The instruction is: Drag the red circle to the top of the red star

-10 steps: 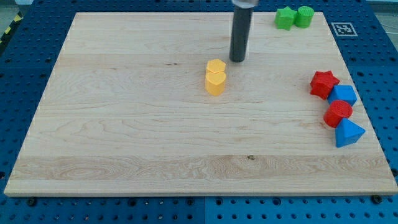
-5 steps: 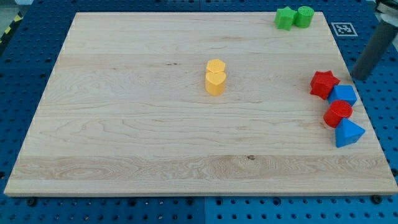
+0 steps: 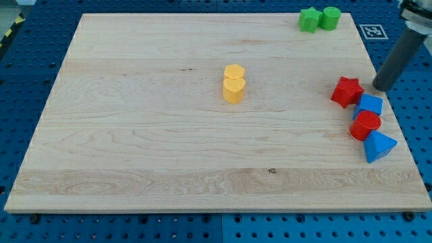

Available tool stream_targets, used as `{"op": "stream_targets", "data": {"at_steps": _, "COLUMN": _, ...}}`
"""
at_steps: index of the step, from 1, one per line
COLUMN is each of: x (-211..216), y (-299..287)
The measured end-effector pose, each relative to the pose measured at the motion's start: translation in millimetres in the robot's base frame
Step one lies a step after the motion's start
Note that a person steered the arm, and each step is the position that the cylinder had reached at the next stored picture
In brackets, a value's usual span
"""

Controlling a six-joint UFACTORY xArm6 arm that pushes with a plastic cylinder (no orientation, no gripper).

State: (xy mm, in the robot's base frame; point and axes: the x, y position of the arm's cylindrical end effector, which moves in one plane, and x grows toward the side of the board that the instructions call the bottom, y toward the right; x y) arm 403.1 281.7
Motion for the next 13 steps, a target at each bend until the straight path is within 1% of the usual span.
{"op": "stream_targets", "data": {"at_steps": 1, "x": -19, "y": -19}}
{"op": "stream_targets", "data": {"at_steps": 2, "x": -19, "y": 31}}
{"op": "stream_targets", "data": {"at_steps": 3, "x": -6, "y": 63}}
{"op": "stream_targets", "data": {"at_steps": 5, "x": 95, "y": 63}}
{"op": "stream_targets", "data": {"at_steps": 6, "x": 104, "y": 34}}
{"op": "stream_targets", "data": {"at_steps": 8, "x": 107, "y": -59}}
{"op": "stream_targets", "data": {"at_steps": 9, "x": 96, "y": -112}}
{"op": "stream_targets", "data": {"at_steps": 10, "x": 73, "y": -122}}
{"op": "stream_targets", "data": {"at_steps": 11, "x": 79, "y": -121}}
{"op": "stream_targets", "data": {"at_steps": 12, "x": 106, "y": -139}}
{"op": "stream_targets", "data": {"at_steps": 13, "x": 99, "y": -172}}
